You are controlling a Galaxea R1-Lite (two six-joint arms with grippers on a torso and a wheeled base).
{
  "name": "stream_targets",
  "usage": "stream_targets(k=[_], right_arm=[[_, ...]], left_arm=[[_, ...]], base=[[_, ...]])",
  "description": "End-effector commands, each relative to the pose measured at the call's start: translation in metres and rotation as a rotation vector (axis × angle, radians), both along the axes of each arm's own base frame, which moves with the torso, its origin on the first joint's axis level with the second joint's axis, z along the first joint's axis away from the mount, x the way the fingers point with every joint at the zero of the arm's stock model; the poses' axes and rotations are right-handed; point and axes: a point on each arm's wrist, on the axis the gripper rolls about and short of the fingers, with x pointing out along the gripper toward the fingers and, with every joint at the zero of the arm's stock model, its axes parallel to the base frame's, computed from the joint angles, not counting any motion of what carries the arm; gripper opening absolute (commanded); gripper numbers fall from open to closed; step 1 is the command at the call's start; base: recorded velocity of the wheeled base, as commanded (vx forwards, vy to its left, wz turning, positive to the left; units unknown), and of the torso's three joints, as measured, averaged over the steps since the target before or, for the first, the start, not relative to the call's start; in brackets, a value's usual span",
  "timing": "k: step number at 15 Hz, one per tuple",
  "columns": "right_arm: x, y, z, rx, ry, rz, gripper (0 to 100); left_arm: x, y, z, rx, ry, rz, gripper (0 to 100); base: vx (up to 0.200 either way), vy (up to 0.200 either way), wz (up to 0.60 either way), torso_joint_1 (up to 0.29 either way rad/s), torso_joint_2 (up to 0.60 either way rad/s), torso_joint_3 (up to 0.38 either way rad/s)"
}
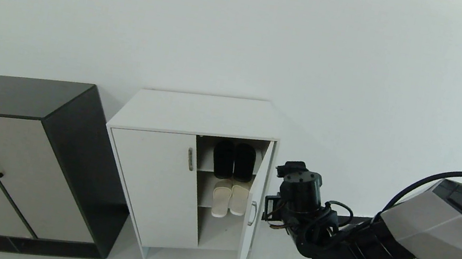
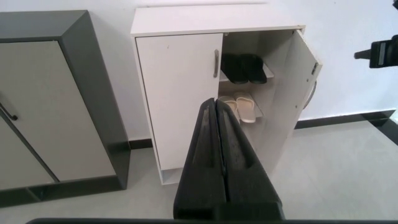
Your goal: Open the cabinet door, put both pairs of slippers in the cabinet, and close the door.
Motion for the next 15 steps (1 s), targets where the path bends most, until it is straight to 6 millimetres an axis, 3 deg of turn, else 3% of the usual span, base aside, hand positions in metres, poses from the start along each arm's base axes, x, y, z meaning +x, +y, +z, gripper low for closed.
stream_targets(k=[1,4,10,13,15], right_arm=[[-0.003,0.003,0.000,0.000,0.000,0.011,0],[-0.004,0.004,0.000,0.000,0.002,0.017,0],[-0.003,0.002,-0.001,-0.008,-0.001,0.012,0],[-0.001,0.000,-0.007,-0.013,0.003,0.007,0],[0.009,-0.012,-0.019,-0.046,0.025,-0.011,0]], left_arm=[[0.000,0.000,0.000,0.000,0.001,0.001,0],[0.000,0.000,0.000,0.000,0.001,0.001,0],[0.000,0.000,0.000,0.000,0.001,0.001,0],[0.000,0.000,0.000,0.000,0.001,0.001,0],[0.000,0.000,0.000,0.000,0.001,0.001,0]], base=[[0.000,0.000,0.00,0.000,0.00,0.000],[0.000,0.000,0.60,0.002,0.01,0.002],[0.000,0.000,0.00,0.000,0.00,0.000],[0.000,0.000,0.00,0.000,0.00,0.000],[0.000,0.000,0.00,0.000,0.00,0.000]])
